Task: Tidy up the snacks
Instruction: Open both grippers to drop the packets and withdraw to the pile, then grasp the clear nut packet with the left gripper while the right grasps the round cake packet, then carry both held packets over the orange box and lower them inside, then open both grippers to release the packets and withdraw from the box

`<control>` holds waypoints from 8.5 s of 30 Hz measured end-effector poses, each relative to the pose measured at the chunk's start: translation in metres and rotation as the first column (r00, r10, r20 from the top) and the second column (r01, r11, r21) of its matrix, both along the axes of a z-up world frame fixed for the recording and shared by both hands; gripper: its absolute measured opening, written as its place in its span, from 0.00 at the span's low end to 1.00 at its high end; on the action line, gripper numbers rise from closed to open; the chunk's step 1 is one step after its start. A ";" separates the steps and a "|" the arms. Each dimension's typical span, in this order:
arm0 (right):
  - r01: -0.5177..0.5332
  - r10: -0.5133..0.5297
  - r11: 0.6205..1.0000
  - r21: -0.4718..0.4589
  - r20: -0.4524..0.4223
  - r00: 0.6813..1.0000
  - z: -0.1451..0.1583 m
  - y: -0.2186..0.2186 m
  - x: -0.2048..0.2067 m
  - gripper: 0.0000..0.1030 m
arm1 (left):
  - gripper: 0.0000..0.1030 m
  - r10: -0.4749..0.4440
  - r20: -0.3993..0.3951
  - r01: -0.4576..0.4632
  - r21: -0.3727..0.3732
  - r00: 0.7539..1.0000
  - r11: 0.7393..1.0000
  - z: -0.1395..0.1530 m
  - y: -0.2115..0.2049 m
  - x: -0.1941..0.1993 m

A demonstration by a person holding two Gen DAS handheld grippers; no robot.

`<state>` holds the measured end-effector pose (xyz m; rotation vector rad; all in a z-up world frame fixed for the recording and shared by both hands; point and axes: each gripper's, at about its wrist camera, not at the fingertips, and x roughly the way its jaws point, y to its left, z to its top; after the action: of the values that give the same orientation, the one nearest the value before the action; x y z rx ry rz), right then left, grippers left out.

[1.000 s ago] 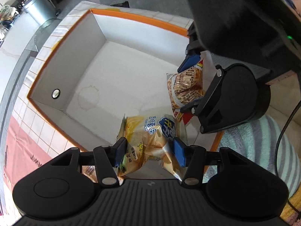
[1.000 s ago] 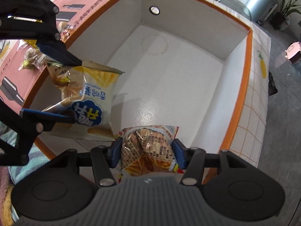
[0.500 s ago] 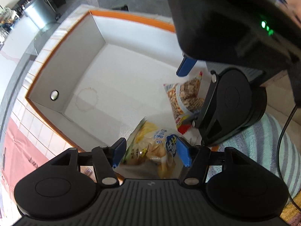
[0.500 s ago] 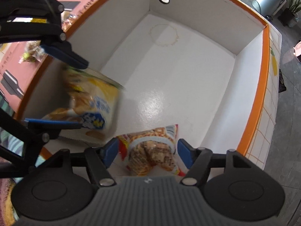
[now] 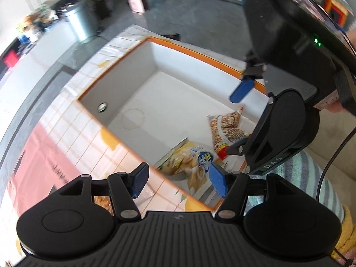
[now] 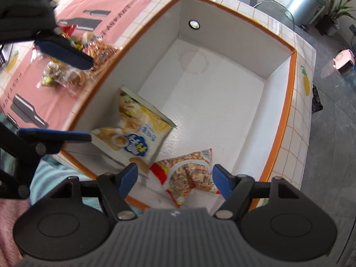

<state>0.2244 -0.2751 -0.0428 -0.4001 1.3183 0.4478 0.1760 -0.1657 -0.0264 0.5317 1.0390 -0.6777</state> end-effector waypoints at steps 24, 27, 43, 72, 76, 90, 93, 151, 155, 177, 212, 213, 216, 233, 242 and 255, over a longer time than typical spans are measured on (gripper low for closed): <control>0.124 -0.196 0.968 0.216 0.354 0.914 0.070 0.115 -0.099 0.70 | 0.71 0.545 0.091 -0.502 -0.288 0.834 0.816 0.053 0.171 -0.074; 0.151 -0.250 0.951 0.271 0.382 0.890 0.061 0.133 -0.109 0.70 | 0.71 0.616 0.079 -0.566 -0.318 0.783 0.760 0.050 0.197 -0.085; 0.180 -0.377 0.899 0.399 0.496 0.782 0.010 0.198 -0.140 0.51 | 0.67 0.678 0.097 -0.583 -0.434 0.728 0.687 0.023 0.258 -0.108; 0.262 -0.424 0.867 0.423 0.351 0.835 -0.091 0.182 -0.070 0.39 | 0.60 0.726 -0.205 -0.734 -0.396 0.656 0.551 -0.089 0.246 -0.046; 0.248 -0.426 0.855 0.455 0.347 0.835 -0.097 0.177 -0.070 0.39 | 0.63 0.726 -0.249 -0.750 -0.405 0.641 0.524 -0.100 0.248 -0.041; 0.278 -0.450 0.800 0.532 0.225 0.865 -0.115 0.165 -0.059 0.47 | 0.82 0.717 -0.390 -0.808 -0.396 0.577 0.435 -0.120 0.257 -0.027; 0.302 -0.455 0.793 0.528 0.186 0.871 -0.122 0.163 -0.056 0.47 | 0.81 0.720 -0.360 -0.796 -0.394 0.594 0.459 -0.119 0.253 -0.028; 0.217 -0.461 0.860 0.462 0.520 0.719 0.042 0.039 -0.127 0.28 | 0.49 0.572 0.031 -0.497 -0.456 0.820 0.738 0.040 0.105 -0.061; 0.262 -0.439 0.886 0.383 0.511 0.739 0.034 0.013 -0.112 0.28 | 0.50 0.504 0.018 -0.448 -0.434 0.863 0.782 0.032 0.074 -0.045; 0.202 -0.242 0.969 0.145 0.373 0.896 -0.017 -0.036 -0.015 0.28 | 0.50 0.259 0.035 -0.252 -0.139 0.965 0.958 -0.023 -0.020 0.021; 0.148 -0.153 0.988 0.035 0.247 0.957 -0.036 -0.032 0.016 0.55 | 0.71 0.229 0.096 -0.225 -0.044 0.969 0.973 -0.021 -0.029 0.035; 0.152 -0.157 0.988 0.037 0.254 0.955 -0.032 -0.032 0.014 0.55 | 0.71 0.228 0.111 -0.223 -0.052 0.967 0.973 -0.016 -0.028 0.033; 0.183 -0.188 0.982 0.044 0.285 0.940 -0.018 -0.031 0.009 0.57 | 0.71 0.229 0.156 -0.219 -0.076 0.961 0.973 -0.002 -0.023 0.025; 0.264 -0.379 0.920 0.290 0.480 0.791 0.037 0.024 -0.067 0.69 | 0.71 0.477 0.283 -0.385 -0.325 0.832 0.864 0.059 0.080 -0.043; 0.277 -0.468 0.860 0.429 0.443 0.765 0.036 0.077 -0.101 0.69 | 0.71 0.590 0.276 -0.503 -0.327 0.759 0.800 0.052 0.133 -0.063; 0.257 -0.440 0.883 0.393 0.498 0.747 0.012 0.144 -0.128 0.69 | 0.71 0.693 0.209 -0.587 -0.398 0.690 0.705 0.035 0.204 -0.096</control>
<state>0.0960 -0.1312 -0.0307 -0.0065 0.6822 0.1705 0.0803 0.0383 0.0090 -0.0208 0.6928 -0.0789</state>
